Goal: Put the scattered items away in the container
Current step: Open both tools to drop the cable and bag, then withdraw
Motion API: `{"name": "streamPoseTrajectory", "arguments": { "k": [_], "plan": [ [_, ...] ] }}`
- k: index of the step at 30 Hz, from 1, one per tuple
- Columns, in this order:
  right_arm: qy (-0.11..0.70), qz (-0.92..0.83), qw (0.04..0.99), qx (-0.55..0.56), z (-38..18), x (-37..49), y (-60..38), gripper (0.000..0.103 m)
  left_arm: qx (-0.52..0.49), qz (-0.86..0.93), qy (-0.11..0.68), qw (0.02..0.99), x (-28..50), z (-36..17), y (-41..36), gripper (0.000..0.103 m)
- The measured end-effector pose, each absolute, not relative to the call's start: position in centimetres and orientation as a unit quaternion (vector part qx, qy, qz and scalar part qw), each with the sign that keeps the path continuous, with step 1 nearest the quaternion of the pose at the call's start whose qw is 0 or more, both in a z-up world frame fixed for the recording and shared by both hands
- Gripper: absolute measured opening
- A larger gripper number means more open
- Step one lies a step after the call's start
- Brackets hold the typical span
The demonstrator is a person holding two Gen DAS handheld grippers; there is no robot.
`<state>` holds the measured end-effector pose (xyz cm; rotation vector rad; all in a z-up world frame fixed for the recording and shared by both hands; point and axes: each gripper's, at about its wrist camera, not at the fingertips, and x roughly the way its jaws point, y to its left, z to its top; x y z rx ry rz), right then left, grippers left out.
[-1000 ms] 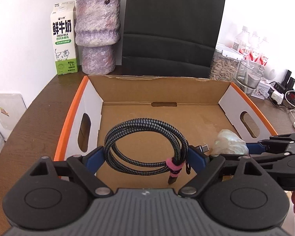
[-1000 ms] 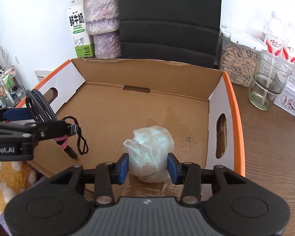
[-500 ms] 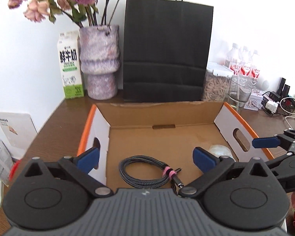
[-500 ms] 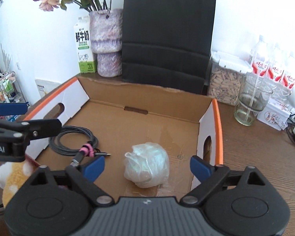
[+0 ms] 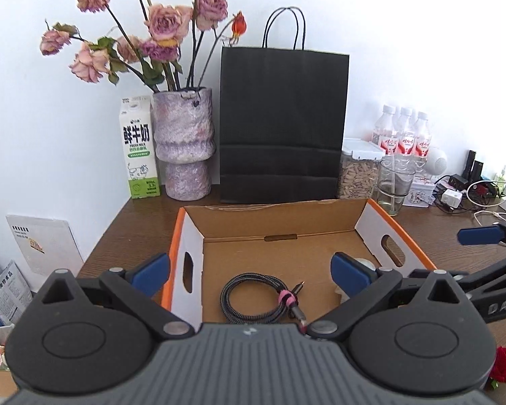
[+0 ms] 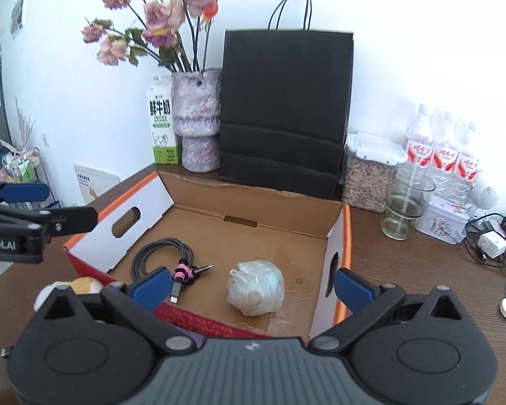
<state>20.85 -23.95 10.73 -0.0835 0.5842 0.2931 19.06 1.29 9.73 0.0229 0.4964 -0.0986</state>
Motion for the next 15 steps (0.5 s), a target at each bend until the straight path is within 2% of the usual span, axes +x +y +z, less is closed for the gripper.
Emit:
{"name": "streamPoseTrajectory", "arguments": {
  "k": [9,15],
  "plan": [
    [0.229,0.119,0.966,-0.020,11.4,11.2,-29.0,0.103,-0.007,-0.031,0.219,0.975,11.7,9.4,4.5,0.103],
    [0.238,0.096,0.967,-0.013,9.0,6.3,-31.5,0.103,-0.020,-0.004,0.232,0.973,8.0,6.9,6.7,0.103]
  ]
}}
